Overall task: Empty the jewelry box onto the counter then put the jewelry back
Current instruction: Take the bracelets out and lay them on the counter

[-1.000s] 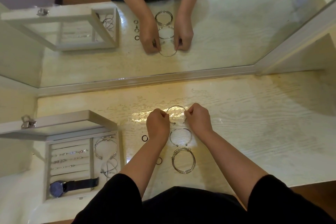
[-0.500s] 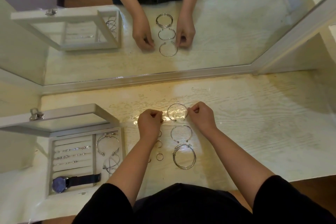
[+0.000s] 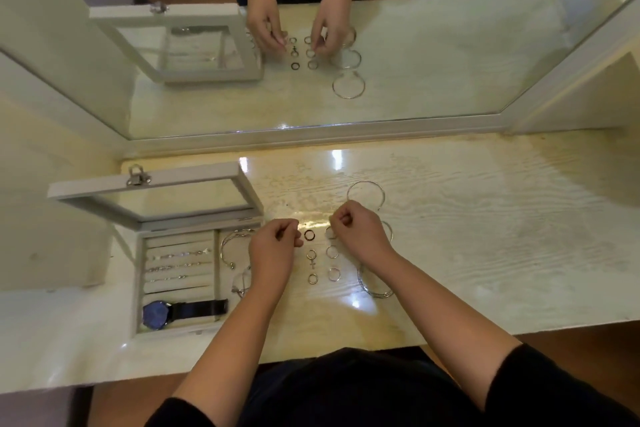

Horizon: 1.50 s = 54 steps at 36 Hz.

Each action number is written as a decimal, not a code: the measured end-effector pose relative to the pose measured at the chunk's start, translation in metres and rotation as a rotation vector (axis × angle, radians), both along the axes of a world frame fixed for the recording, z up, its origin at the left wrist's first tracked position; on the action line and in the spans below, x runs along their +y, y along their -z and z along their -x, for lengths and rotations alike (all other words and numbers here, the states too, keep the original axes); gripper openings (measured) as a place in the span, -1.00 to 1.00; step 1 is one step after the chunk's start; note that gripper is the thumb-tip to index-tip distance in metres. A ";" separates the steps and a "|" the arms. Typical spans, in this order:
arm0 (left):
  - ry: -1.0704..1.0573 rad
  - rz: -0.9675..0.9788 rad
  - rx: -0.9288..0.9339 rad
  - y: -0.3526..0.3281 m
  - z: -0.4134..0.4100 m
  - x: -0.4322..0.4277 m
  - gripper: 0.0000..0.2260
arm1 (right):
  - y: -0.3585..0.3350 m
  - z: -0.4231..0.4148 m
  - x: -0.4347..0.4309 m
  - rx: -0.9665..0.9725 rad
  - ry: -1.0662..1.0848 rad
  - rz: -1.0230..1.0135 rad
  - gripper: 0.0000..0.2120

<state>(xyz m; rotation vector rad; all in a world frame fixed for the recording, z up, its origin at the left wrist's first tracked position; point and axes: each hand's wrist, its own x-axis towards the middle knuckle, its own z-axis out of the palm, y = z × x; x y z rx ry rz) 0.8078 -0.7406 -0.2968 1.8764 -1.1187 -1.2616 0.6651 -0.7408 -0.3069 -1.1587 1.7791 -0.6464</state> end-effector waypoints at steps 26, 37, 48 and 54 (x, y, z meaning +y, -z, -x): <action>-0.012 -0.048 -0.239 0.013 -0.117 0.031 -0.84 | -0.003 -0.117 0.012 0.180 -0.386 -0.073 -0.86; 0.083 -0.099 -0.224 0.013 -0.127 0.033 -0.79 | 0.000 -0.132 0.013 0.527 -0.558 -0.056 -0.75; 0.099 -0.114 -0.188 0.010 -0.130 0.031 -0.81 | 0.003 -0.137 0.012 0.757 -0.669 0.010 -0.72; 0.107 -0.123 -0.178 0.011 -0.130 0.028 -0.81 | 0.005 -0.134 0.012 0.712 -0.655 0.044 -0.73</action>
